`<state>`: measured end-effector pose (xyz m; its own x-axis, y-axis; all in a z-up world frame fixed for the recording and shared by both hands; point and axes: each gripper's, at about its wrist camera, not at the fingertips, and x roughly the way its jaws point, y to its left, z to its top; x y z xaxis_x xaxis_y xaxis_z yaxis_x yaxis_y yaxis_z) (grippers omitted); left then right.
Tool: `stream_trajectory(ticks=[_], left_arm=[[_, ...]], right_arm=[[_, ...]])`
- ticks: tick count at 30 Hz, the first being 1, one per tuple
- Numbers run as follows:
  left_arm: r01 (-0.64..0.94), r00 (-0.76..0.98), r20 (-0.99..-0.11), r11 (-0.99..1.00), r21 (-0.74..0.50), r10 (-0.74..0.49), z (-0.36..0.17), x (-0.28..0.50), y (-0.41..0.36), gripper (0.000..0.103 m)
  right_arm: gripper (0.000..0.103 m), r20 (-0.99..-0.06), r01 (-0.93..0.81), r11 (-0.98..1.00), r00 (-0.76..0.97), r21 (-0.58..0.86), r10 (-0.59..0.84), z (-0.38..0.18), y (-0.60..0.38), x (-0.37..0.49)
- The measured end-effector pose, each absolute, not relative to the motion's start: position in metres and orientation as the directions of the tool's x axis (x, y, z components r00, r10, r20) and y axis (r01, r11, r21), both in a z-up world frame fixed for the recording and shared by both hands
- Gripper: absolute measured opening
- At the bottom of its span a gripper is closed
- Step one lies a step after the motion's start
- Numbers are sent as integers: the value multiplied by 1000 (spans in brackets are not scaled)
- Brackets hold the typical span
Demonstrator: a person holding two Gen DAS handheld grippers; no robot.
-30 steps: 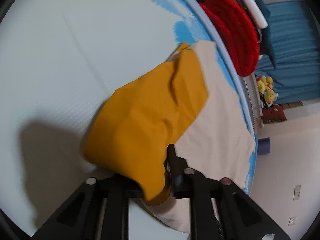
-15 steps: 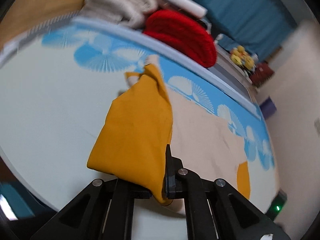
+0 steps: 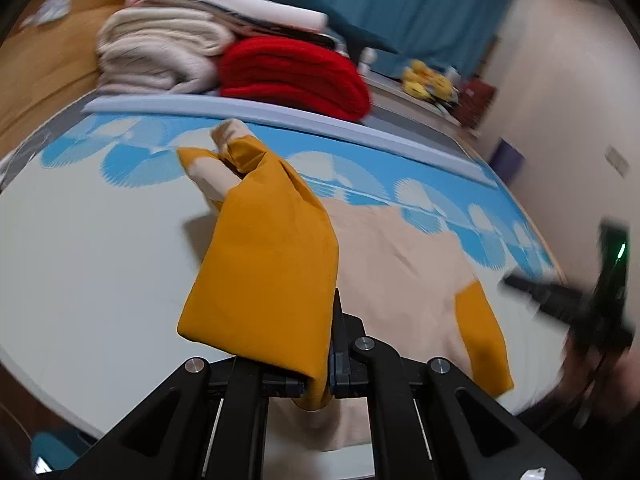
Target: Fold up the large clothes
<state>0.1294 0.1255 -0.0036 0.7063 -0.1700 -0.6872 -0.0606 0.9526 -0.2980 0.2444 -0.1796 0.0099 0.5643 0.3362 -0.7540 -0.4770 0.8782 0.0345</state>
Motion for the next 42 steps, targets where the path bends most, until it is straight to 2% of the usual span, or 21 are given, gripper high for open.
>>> stream_trajectory(ticks=[1, 2, 5, 9, 12, 16, 19, 22, 23, 24, 25, 29, 32, 34, 37, 39, 40, 42], left_arm=[[-38, 705, -687, 957, -287, -178, -3, 133, 116, 5], [-10, 703, -686, 962, -274, -188, -3, 135, 105, 5], [80, 699, -678, 967, -242, -227, -1, 143, 68, 5], [182, 681, -681, 963, -201, -271, 0, 151, 21, 4], [237, 659, -680, 947, -218, -321, 1, 157, -14, 3], [323, 614, -688, 918, -228, -387, -6, 166, -81, 3], [398, 518, -753, 894, -207, -405, -39, 168, -142, 4], [453, 409, -828, 873, -180, -383, -73, 167, -175, 10], [479, 359, -856, 860, -173, -372, -83, 165, -181, 19], [496, 318, -872, 849, -182, -373, -85, 163, -181, 26], [506, 291, -877, 839, -198, -383, -85, 163, -178, 38], [571, 217, -850, 769, -288, -480, -52, 147, -144, 45], [601, 223, -810, 731, -324, -542, -21, 139, -102, 48], [574, 299, -804, 770, -279, -515, -10, 142, -72, 50], [450, 439, -807, 874, -182, -394, -14, 151, -32, 50], [320, 480, -802, 922, -216, -355, -31, 156, -3, 50], [261, 462, -829, 942, -212, -315, -39, 161, 4, 48], [174, 475, -840, 964, -200, -260, -43, 166, 9, 48]], right_arm=[[44, -735, -471, 882, 606, -23, 304, 19, -194, 243], [48, -716, -458, 884, 647, -89, 263, 25, -211, 243], [50, -710, -372, 906, 693, -200, 128, 15, -259, 247], [50, -787, -251, 963, 611, -96, 81, -14, -312, 248], [50, -759, -229, 970, 645, -80, 90, -7, -330, 240], [50, -772, -239, 967, 630, -88, 86, -11, -335, 235], [50, -771, -237, 969, 628, -66, 101, -9, -340, 234], [50, -776, -240, 969, 621, -55, 110, -11, -343, 236], [50, -778, -241, 969, 617, -48, 115, -12, -343, 237], [50, -780, -243, 969, 613, -37, 124, -12, -345, 237], [50, -782, -245, 969, 609, -26, 134, -13, -346, 238], [50, -790, -270, 961, 577, 54, 207, -15, -346, 242], [51, -801, -285, 935, 499, 209, 331, -21, -345, 247], [55, -803, -291, 908, 437, 301, 406, -29, -341, 250], [59, -813, -292, 878, 349, 378, 466, -43, -332, 254], [62, -819, -280, 855, 269, 437, 507, -58, -323, 256], [62, -829, -264, 851, 226, 454, 512, -69, -317, 257], [62, -856, -241, 860, 159, 449, 491, -87, -307, 259]])
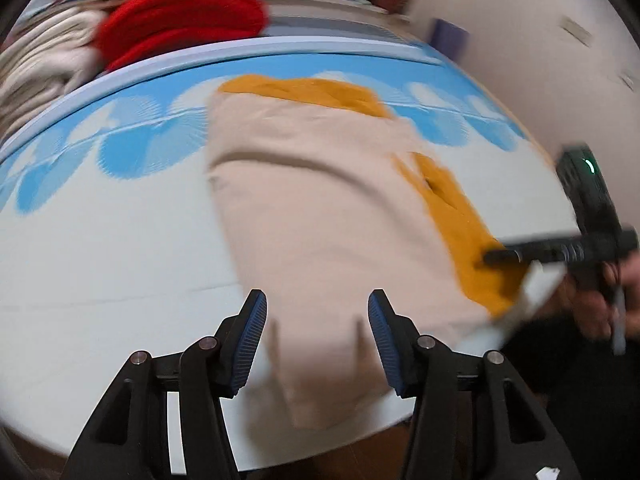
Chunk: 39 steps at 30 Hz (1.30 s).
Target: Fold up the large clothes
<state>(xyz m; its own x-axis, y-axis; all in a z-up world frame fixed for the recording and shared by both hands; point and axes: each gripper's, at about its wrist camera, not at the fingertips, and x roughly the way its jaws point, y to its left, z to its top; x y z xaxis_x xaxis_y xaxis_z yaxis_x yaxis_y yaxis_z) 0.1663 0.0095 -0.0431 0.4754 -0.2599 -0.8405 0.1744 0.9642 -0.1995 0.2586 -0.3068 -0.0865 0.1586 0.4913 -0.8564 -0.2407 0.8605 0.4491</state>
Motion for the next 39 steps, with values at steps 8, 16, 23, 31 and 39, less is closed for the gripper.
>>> stream_trajectory(ticks=[8, 16, 23, 31, 39], left_arm=[[73, 439, -865, 969, -235, -243, -58, 183, 24, 48], [92, 425, -844, 943, -320, -328, -54, 182, 26, 48], [246, 305, -860, 906, -345, -410, -67, 182, -8, 48], [267, 172, -931, 925, -272, -323, -99, 181, -22, 48], [286, 121, -957, 933, -219, -262, -118, 182, -31, 55]], right_arm=[[17, -898, -307, 887, 169, 344, 407, -99, -275, 260], [10, -618, -472, 789, 501, 392, 606, 15, -312, 216], [11, -894, -265, 923, 279, 281, 352, -72, -337, 237], [12, -947, -270, 942, 192, 199, 255, -106, -333, 240], [18, -964, -296, 944, 168, 148, 204, -110, -344, 245]])
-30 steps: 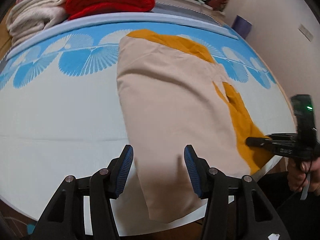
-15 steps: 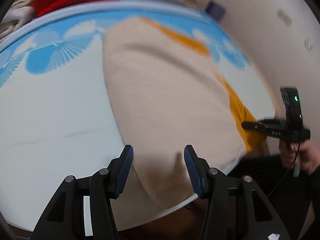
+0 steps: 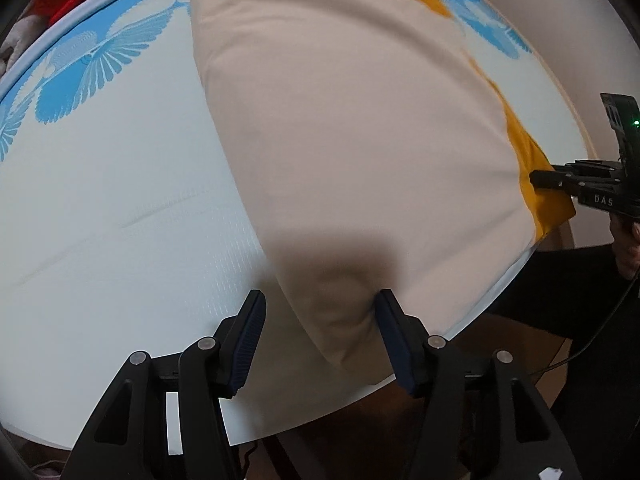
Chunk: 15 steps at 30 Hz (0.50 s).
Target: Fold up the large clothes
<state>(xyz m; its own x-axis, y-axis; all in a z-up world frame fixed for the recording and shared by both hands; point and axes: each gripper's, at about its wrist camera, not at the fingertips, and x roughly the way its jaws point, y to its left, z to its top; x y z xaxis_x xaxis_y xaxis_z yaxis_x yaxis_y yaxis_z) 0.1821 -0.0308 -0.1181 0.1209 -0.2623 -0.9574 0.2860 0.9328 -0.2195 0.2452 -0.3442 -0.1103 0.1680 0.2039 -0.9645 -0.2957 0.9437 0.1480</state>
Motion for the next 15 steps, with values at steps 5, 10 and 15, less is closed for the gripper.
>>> stream_trajectory(ticks=[5, 10, 15], left_arm=[[278, 171, -946, 935, -223, -276, -107, 181, -27, 50], [196, 223, -932, 950, -244, -286, -100, 193, -11, 49], [134, 228, -933, 958, -252, -277, -103, 203, -2, 49]], right_arm=[[25, -872, -182, 981, 466, 72, 151, -54, -371, 263], [36, -779, -141, 948, 542, 286, 316, -34, -379, 306], [40, -774, -124, 911, 490, 393, 400, -58, -359, 368]])
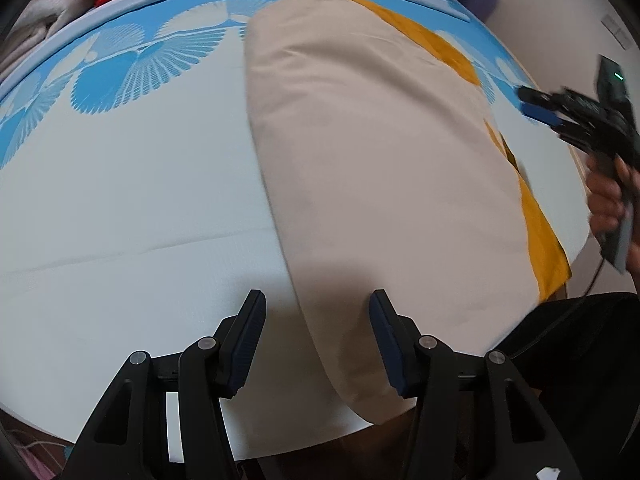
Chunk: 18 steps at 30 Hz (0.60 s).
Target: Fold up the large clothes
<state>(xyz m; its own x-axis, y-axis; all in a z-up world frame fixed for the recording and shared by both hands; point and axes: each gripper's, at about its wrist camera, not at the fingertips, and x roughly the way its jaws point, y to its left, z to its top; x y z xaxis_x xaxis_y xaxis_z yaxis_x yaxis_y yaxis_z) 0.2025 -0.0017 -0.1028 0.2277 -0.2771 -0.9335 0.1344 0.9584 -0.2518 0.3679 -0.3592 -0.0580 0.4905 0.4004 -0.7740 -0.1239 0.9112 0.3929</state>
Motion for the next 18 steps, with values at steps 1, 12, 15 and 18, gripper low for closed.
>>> stream_trajectory(ticks=[1, 12, 15, 18], left_arm=[[128, 228, -933, 959, -254, -278, -103, 204, 0, 49], [115, 225, -926, 952, -285, -305, -103, 216, 1, 49], [144, 211, -922, 944, -298, -324, -103, 214, -5, 49], [212, 185, -928, 935, -285, -325, -107, 209, -17, 55]], right_arm=[[42, -777, -108, 904, 475, 415, 413, -65, -355, 381], [3, -756, -29, 858, 457, 513, 468, -99, -332, 452], [2, -726, 2, 859, 535, 511, 431, -86, -347, 450], [2, -819, 153, 918, 521, 365, 239, -100, -362, 452]])
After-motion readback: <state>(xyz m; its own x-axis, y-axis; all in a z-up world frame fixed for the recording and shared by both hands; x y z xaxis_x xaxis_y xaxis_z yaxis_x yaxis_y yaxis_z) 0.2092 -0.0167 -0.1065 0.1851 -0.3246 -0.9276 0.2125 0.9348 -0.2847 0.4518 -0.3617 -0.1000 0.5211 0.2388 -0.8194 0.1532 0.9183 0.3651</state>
